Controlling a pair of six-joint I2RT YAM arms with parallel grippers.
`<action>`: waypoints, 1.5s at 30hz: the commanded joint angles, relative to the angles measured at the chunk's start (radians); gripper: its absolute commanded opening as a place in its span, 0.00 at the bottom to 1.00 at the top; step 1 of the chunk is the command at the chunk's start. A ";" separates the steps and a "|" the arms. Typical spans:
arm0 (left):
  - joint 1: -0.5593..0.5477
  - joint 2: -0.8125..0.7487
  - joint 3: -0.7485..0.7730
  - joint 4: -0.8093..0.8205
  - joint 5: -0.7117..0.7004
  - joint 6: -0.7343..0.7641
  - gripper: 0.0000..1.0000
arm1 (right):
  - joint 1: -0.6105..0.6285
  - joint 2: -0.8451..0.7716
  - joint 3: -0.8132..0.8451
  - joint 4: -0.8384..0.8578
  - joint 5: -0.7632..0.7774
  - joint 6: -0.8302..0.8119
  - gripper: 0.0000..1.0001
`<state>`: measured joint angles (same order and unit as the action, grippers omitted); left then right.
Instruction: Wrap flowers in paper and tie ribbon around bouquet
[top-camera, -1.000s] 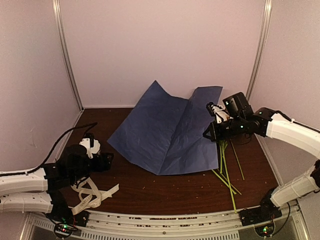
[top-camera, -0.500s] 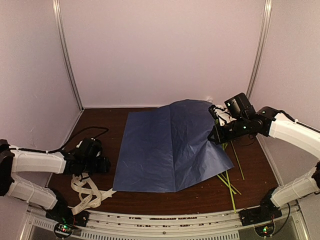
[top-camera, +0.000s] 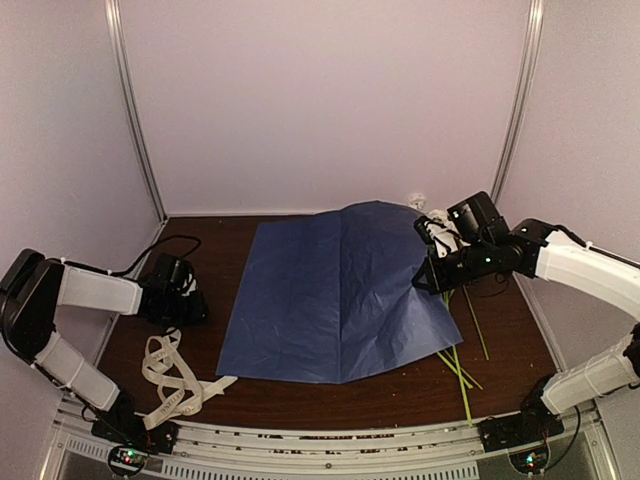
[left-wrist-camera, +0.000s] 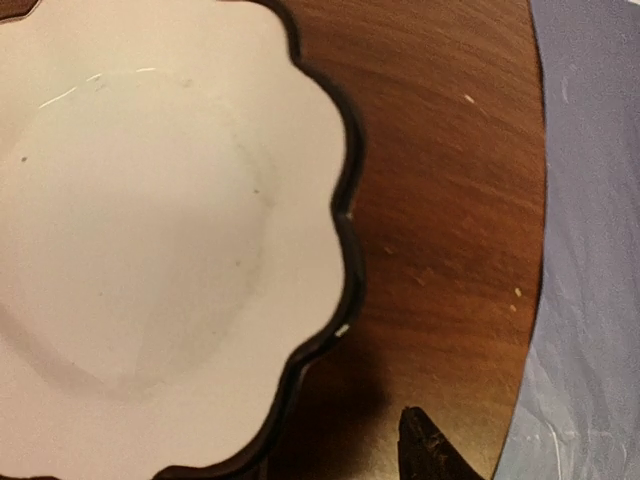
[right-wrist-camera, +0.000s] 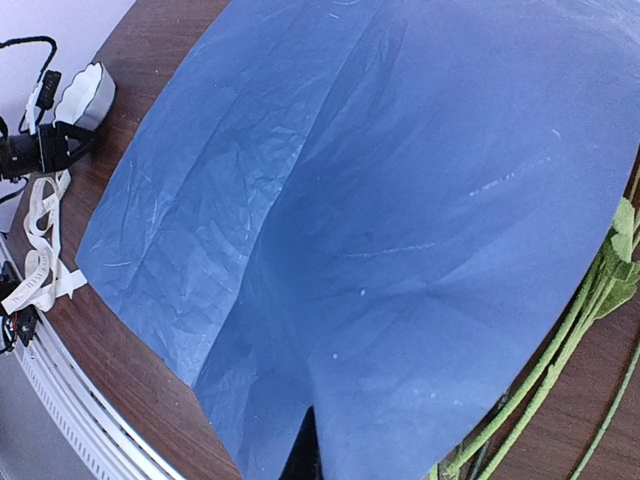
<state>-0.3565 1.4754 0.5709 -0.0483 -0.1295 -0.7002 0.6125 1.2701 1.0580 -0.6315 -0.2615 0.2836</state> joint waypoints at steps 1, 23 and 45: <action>0.139 0.054 0.033 0.004 0.053 0.075 0.47 | 0.001 -0.010 -0.028 0.023 -0.019 0.001 0.00; -0.166 0.100 0.237 -0.137 0.114 0.135 0.52 | 0.066 0.025 -0.167 0.145 -0.165 0.156 0.00; -0.066 0.369 0.432 -0.206 0.166 0.179 0.54 | 0.342 0.110 -0.182 0.266 -0.060 0.371 0.01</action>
<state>-0.4675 1.7885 0.9489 -0.1505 0.0769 -0.5632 0.8951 1.3491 0.8577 -0.3824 -0.3527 0.6128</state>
